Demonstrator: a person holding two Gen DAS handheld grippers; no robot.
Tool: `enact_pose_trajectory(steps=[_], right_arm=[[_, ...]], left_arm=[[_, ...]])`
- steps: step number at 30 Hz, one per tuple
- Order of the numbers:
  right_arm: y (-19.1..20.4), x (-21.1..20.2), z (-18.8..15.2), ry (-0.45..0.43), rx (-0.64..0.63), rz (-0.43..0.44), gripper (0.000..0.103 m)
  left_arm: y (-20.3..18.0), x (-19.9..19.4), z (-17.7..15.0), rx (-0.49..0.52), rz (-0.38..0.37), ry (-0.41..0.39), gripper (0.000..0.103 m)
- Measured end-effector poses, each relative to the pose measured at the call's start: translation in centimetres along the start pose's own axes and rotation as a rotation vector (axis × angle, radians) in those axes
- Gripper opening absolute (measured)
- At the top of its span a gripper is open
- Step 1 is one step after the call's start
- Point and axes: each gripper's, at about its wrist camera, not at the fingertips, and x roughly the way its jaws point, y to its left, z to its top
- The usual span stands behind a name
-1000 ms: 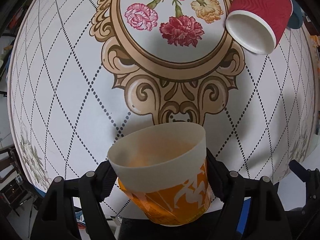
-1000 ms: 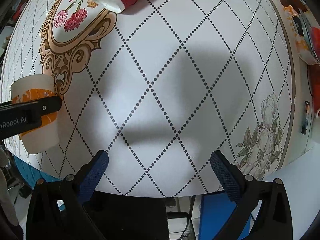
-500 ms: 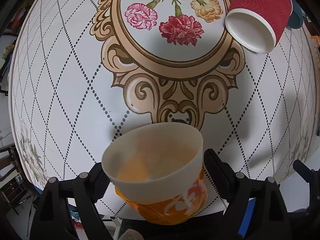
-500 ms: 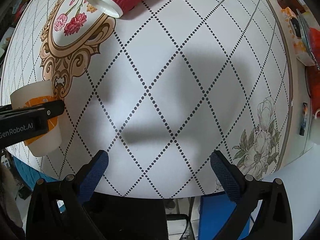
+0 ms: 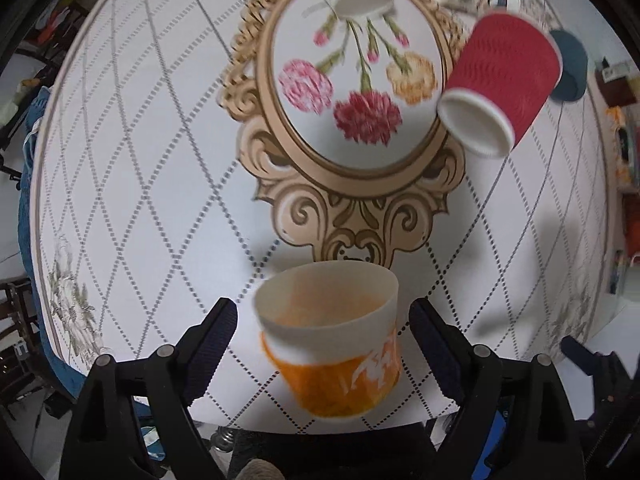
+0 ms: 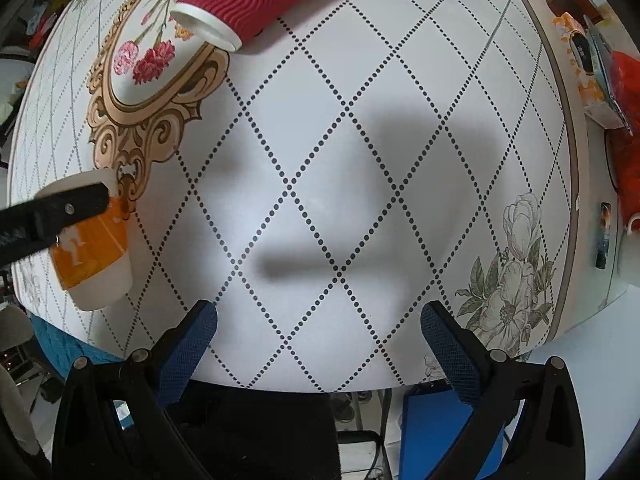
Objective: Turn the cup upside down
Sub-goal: 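Lift the orange-and-white cup with the right gripper off the table, then rotate the right gripper to turn the held cup rim-down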
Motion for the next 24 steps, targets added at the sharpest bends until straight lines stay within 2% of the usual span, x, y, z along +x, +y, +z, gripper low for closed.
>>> enact_pose_trajectory(steps=[1,8,12,16,19,24], right_arm=[[-0.1,-0.4,-0.1,-0.003,0.002,0.012,0.103],[1.8,-2.8,-0.4,-0.016,-0.005,0.129,0.103],[4.8,-3.8,0.0,-0.031,-0.031,0.172,0.103],[8.0,-3.6,0.9,-0.026,-0.066,0.203,0.103],[10.1,-3.1,2.1,-0.019,-0.076,0.200,0.099],[12.3,-2.1,2.9,0.012,-0.070,0.197,0.086]], left_arm=[[0.4,-0.6,-0.1,-0.007,-0.002,-0.011,0.101],[4.1,-3.9,-2.1,-0.073,0.027,-0.081,0.102],[6.8,-5.3,-3.6,-0.122,0.077,-0.099,0.102],[9.5,-4.8,-5.2,-0.183,0.105,-0.094,0.102],[11.7,-3.8,-5.8,-0.228,0.106,-0.077,0.102],[14.0,-2.8,-6.6,-0.264,0.111,-0.063,0.102]])
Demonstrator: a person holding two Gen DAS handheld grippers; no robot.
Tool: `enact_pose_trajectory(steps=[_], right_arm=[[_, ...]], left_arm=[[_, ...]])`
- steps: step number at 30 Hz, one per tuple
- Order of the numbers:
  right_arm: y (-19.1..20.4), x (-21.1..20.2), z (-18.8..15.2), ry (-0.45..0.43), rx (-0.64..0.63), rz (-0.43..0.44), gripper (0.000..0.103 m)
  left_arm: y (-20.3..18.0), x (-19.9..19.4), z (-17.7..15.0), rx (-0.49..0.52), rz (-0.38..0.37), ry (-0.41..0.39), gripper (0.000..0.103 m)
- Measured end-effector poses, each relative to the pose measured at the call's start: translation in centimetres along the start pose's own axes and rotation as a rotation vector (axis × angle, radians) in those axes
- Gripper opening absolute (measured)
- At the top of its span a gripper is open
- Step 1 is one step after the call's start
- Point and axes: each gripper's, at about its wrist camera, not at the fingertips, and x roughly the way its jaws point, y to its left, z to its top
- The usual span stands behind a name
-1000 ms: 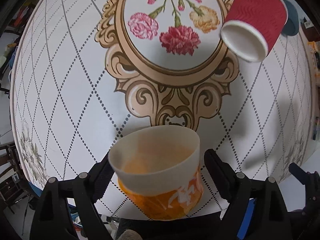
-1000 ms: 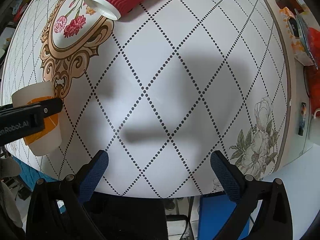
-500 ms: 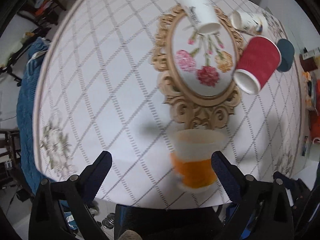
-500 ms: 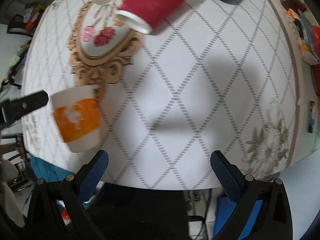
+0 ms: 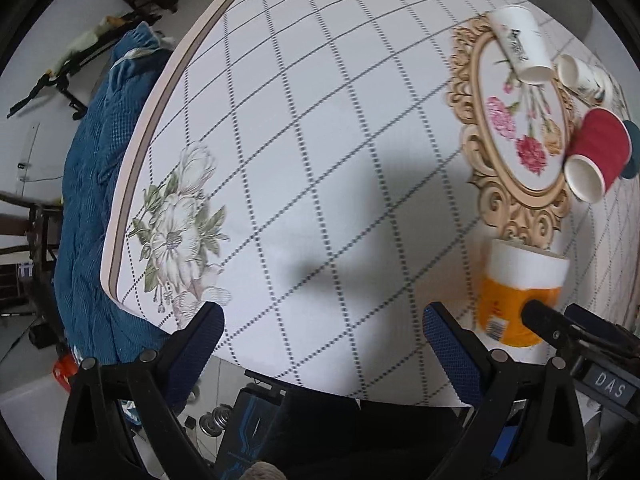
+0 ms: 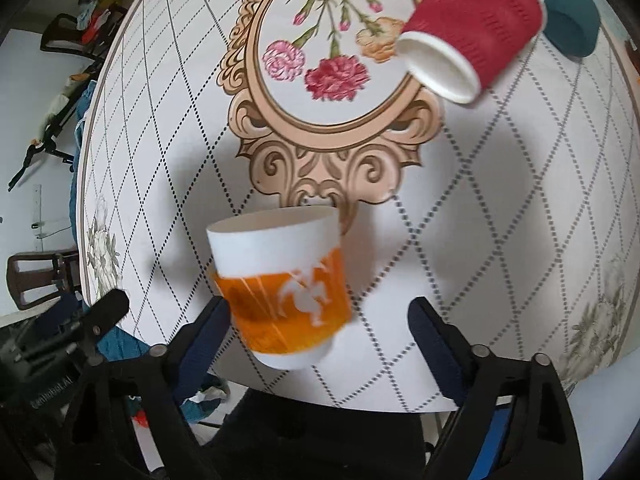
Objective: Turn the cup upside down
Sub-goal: 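Rotate the right gripper to turn the held cup rim-down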
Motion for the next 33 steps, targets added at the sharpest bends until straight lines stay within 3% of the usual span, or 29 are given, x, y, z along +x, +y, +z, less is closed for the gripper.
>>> enact_pose_trajectory(steps=[13,18,22,26,30,33], right_arm=[[1.4,-0.5,0.0,0.020,-0.031,-0.045,0.083],[2.7,-3.2,-0.2,-0.004,-0.228,-0.180,0.083],[5.7,-5.5,-1.0,-0.061,-0.548,-0.353,0.086],[9.5,-5.6,-3.9,-0.098,-1.011,-0.594,0.087],[11.3,-2.7,-8.9,-0.114,-1.576,-0.877,0.087],[10.0,0.4,-12.3,-0.088,-2.013,-1.079,0.087]], left_arm=[[2.2,0.8,0.7,-0.017,-0.035,-0.003,0.102],[2.4,1.1,0.6,-0.005,-0.039,-0.016,0.102],[2.3,1.9,0.7,0.010,-0.038,-0.016,0.102],[1.9,3.1,0.8,0.032,-0.042,0.000,0.102],[1.3,4.3,0.8,0.057,-0.048,0.019,0.102],[0.8,5.2,0.7,0.076,-0.043,0.031,0.102]])
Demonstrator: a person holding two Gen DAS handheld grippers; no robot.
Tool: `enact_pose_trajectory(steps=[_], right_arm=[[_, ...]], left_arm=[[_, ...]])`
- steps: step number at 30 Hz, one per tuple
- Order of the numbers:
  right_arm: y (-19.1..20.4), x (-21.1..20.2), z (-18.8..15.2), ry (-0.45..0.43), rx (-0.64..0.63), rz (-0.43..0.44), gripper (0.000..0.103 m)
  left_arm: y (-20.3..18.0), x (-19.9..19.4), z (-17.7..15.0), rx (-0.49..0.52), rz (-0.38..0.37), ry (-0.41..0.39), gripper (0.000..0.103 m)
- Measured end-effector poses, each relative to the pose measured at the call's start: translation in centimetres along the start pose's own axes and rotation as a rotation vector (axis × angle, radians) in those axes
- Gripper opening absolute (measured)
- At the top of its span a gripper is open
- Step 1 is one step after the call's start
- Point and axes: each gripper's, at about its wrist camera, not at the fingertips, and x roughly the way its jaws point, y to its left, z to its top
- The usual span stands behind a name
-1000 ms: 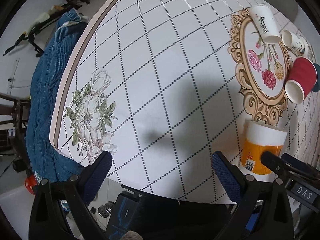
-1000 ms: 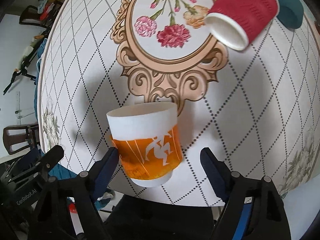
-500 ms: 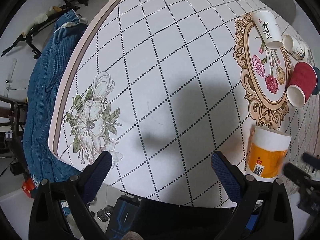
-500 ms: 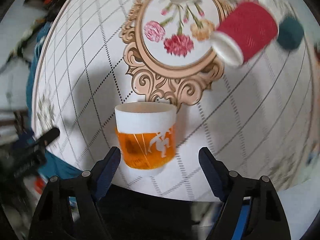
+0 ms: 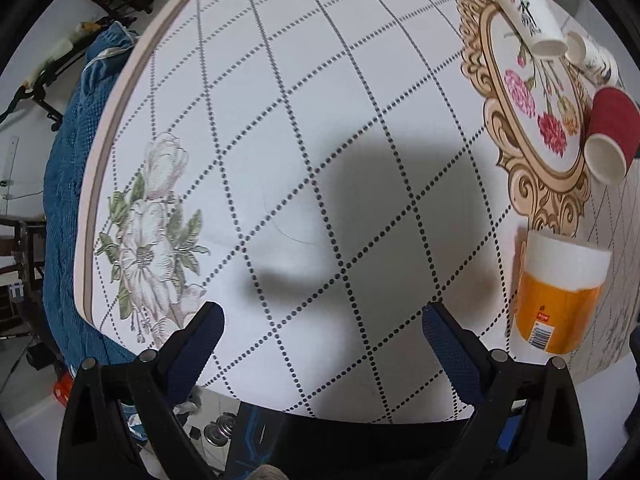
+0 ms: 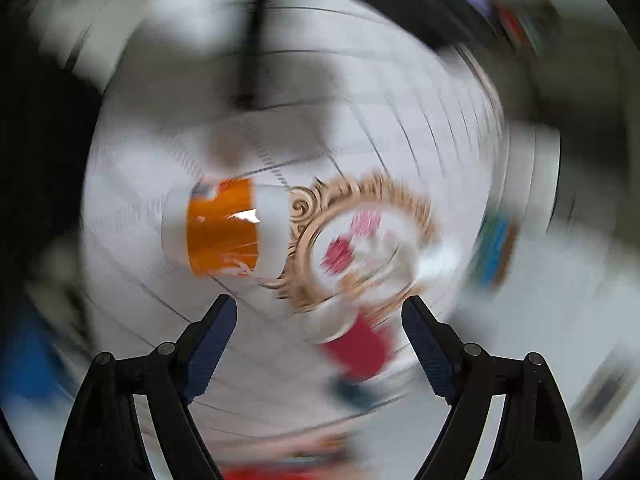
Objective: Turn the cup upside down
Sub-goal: 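Rotate the right gripper to turn the held cup rim-down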
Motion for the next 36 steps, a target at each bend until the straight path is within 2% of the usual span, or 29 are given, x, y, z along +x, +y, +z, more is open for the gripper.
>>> enact_pose_trajectory(steps=[1,3,8,14,19,25,29,33,36], right_arm=[[1.6,0.2,0.3,-0.010,-0.151,-0.047,0.087],[3.6,1.1,0.2,-0.023,-0.342,-0.117,0.087],[6.8,3.4,-1.1,-0.083,-0.746,-0.258,0.087],[7.8,5.5,-1.7,-0.164,-1.030,-0.303,0.087],[7.1,7.3,-1.3,-0.195,-1.119,-0.299,0.087],[6.4,9.6,-1.4,-0.198,-1.182,-0.286,0.087],[5.9,10.5,-0.8,-0.207,-1.179,-0.270,0.086],[5.0,11.1,0.0,-0.206,-1.159,-0.248,0.076],[4.8,11.3,0.1,-0.201,-1.144,-0.242,0.075]], left_arm=[[-0.1,0.2,0.0,0.004,0.004,0.002,0.102],[-0.3,0.7,-0.2,0.012,0.016,0.003,0.102],[-0.1,1.8,-0.5,-0.009,0.022,0.013,0.102],[0.6,3.1,-1.4,-0.056,0.010,0.018,0.102],[0.4,4.3,-3.2,-0.090,0.004,0.023,0.102],[2.6,5.4,-4.5,-0.135,-0.006,0.036,0.102],[4.1,5.6,-5.2,-0.146,-0.004,0.035,0.102],[5.1,5.7,-5.5,-0.147,-0.002,0.037,0.102],[5.3,5.6,-5.7,-0.143,-0.003,0.039,0.102]])
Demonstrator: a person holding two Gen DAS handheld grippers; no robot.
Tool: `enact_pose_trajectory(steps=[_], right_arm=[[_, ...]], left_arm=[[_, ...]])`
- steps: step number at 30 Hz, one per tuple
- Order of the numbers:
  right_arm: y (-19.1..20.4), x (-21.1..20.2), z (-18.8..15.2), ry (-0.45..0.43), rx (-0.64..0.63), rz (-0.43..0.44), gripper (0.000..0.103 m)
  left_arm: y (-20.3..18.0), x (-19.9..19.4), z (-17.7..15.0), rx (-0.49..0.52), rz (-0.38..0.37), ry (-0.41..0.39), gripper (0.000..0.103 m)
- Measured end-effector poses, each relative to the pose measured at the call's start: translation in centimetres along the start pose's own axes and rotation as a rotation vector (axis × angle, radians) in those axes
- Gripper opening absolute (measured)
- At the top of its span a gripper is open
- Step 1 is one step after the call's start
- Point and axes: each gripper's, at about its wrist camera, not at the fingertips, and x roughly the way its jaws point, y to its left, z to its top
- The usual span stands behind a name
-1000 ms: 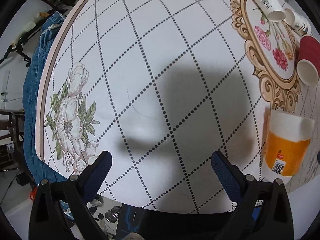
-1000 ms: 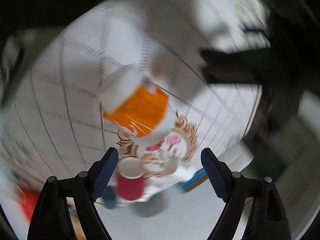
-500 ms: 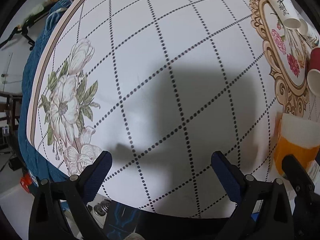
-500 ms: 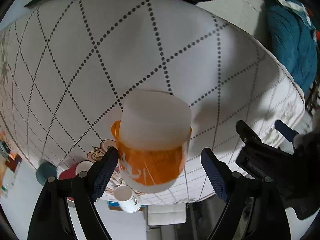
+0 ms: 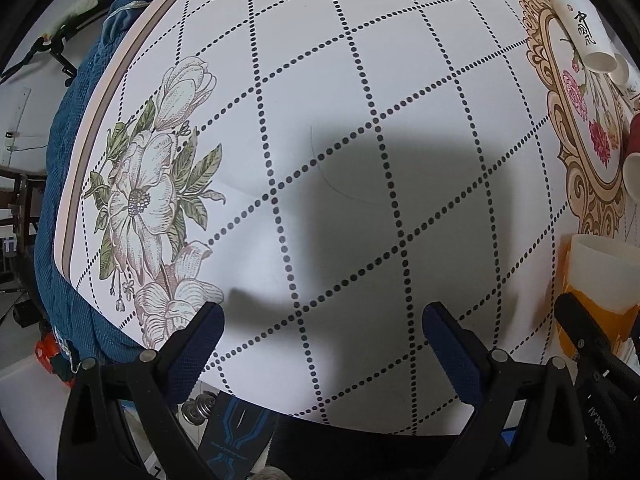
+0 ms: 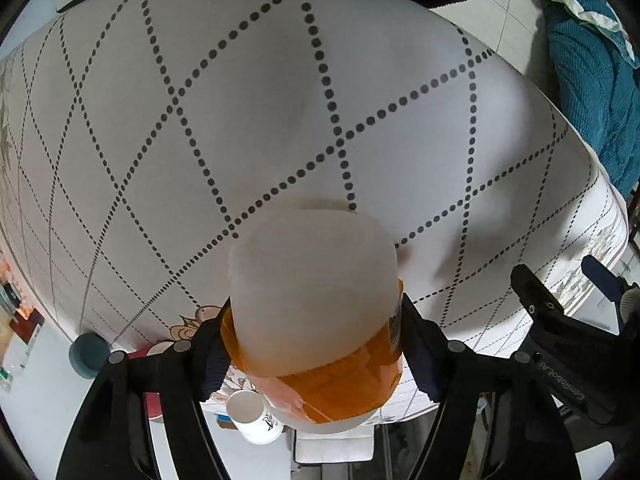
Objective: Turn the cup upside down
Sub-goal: 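Rotate the right gripper to turn the held cup rim-down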
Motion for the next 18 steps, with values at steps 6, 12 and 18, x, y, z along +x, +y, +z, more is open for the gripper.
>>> enact_pose_trajectory(steps=[6,12,18], right_arm=[[-2.2,0.7,-0.6,0.003,0.094,0.045,0.074],[-6.7,1.3,-1.8,0.010,0.260,0.132,0.074],[-12.1,2.5,-4.2,0.018,0.482,0.261,0.074]], left_arm=[[-2.1,-1.4,1.3,0.016,0.005,-0.001,0.102],[-2.5,-2.3,1.5,0.015,0.012,-0.007,0.102],[-1.5,-3.4,1.7,0.004,0.020,-0.018,0.102]])
